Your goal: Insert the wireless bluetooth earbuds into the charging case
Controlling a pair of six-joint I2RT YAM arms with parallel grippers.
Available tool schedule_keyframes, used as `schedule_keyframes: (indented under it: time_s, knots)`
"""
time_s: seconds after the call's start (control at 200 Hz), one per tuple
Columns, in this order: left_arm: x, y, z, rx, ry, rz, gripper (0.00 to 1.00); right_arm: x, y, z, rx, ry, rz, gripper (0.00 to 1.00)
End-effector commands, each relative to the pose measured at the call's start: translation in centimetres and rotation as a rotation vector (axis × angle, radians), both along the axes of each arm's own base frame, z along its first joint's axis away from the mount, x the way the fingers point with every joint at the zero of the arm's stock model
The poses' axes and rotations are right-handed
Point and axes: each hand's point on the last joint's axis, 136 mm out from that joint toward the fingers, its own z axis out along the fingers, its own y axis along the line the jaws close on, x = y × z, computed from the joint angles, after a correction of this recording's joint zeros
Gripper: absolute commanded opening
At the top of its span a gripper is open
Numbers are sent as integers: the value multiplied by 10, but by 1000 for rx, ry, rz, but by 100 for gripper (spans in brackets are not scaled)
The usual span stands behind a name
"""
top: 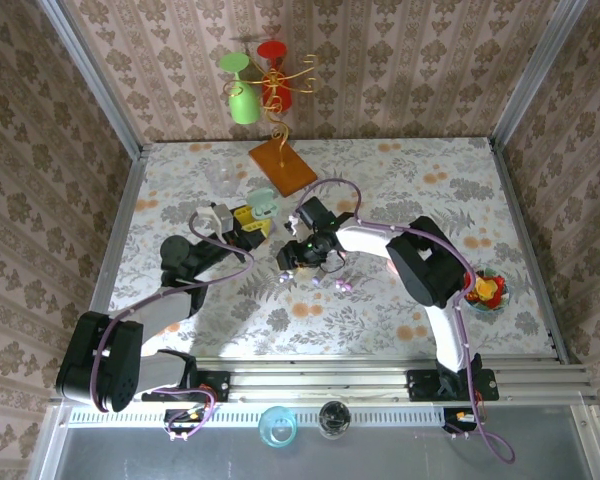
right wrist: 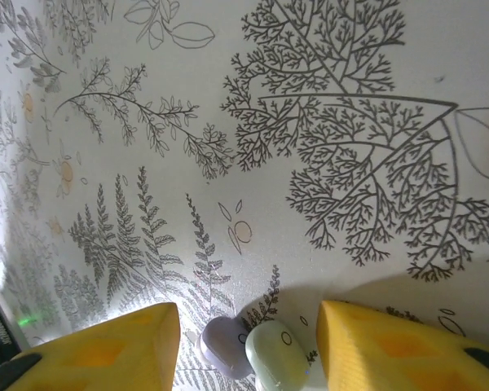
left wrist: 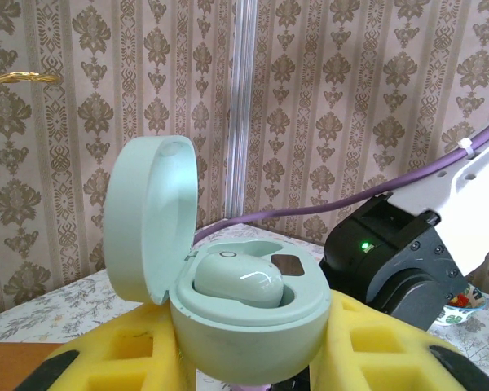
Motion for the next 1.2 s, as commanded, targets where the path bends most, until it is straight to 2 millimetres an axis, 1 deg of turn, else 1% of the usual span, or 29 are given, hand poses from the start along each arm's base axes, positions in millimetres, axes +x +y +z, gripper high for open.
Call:
schedule_keyframes:
  time_s: [0.0, 0.135, 0.385, 0.475, 0.755, 0.99, 1.19]
  knots:
    - [-5, -4, 5, -3, -30, -28, 27, -13, 1, -11, -7, 65, 40, 45]
    - [-4, -6, 3, 0, -22, -30, 27, -19, -1, -8, 9, 75, 47, 36]
    - [-4, -8, 4, 0, -27, -35, 27, -24, -7, -8, 1, 72, 40, 31]
    - [-4, -8, 3, 1, -25, -34, 27, -25, -9, -9, -2, 71, 39, 26]
    - [-4, -7, 0, 4, -21, -24, 27, -28, -13, -8, -9, 50, 59, 28]
    - [-4, -7, -1, 6, -22, -23, 27, -32, -13, 1, 10, 30, 79, 29]
    - [-3, -7, -1, 4, -17, -21, 27, -31, -15, -13, -20, 44, 76, 24]
